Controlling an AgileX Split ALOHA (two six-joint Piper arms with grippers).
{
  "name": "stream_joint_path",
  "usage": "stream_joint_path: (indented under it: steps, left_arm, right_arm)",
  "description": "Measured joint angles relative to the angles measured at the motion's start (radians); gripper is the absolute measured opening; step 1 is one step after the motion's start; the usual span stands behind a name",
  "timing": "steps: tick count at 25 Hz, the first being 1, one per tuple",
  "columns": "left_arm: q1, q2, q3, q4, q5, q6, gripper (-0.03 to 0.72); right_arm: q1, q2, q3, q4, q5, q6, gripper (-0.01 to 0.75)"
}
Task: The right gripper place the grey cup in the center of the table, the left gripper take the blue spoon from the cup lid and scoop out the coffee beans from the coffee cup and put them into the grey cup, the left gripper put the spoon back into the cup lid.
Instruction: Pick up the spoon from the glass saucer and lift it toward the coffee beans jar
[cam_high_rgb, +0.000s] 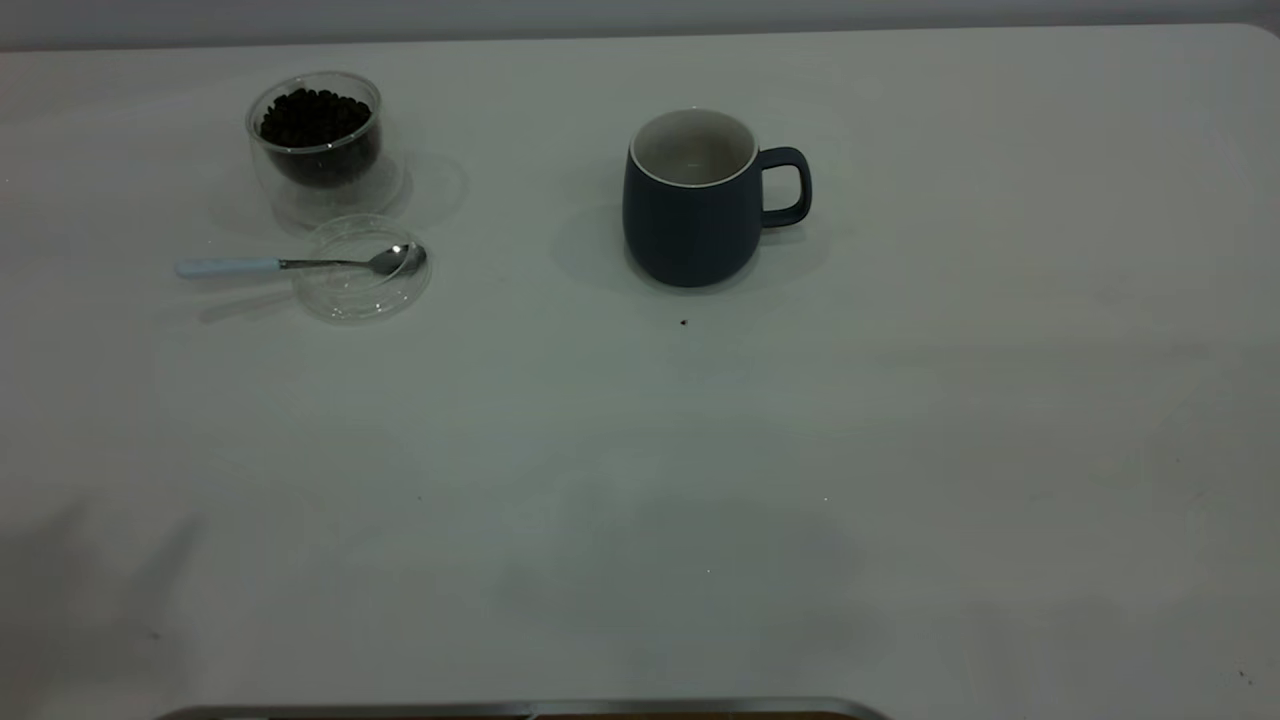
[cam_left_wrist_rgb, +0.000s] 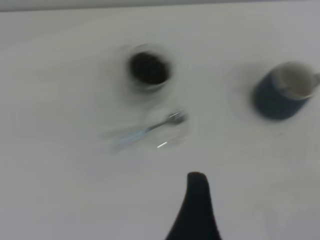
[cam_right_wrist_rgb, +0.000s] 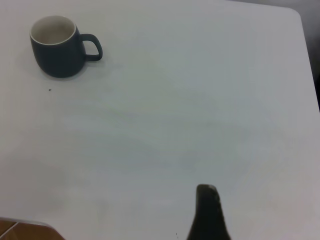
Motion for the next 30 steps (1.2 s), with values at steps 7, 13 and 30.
stream_joint_path:
  steps: [7,13,30]
  left_arm:
    - [0.0,0.429,-0.127,-0.539,-0.033,0.48,0.713]
    - [0.083,0.69,-0.218,-0.722,0.083,0.658,0.713]
    - [0.512,1.284,-0.432,-0.733,0.463,0.857,0.713]
  right_arm:
    - [0.0,0.0,0.0,0.0,0.001,0.0,0.592]
    - [0.0,0.0,0.0,0.0,0.001,0.0,0.592]
    - [0.0,0.0,0.0,0.0,0.002,0.0,0.592]
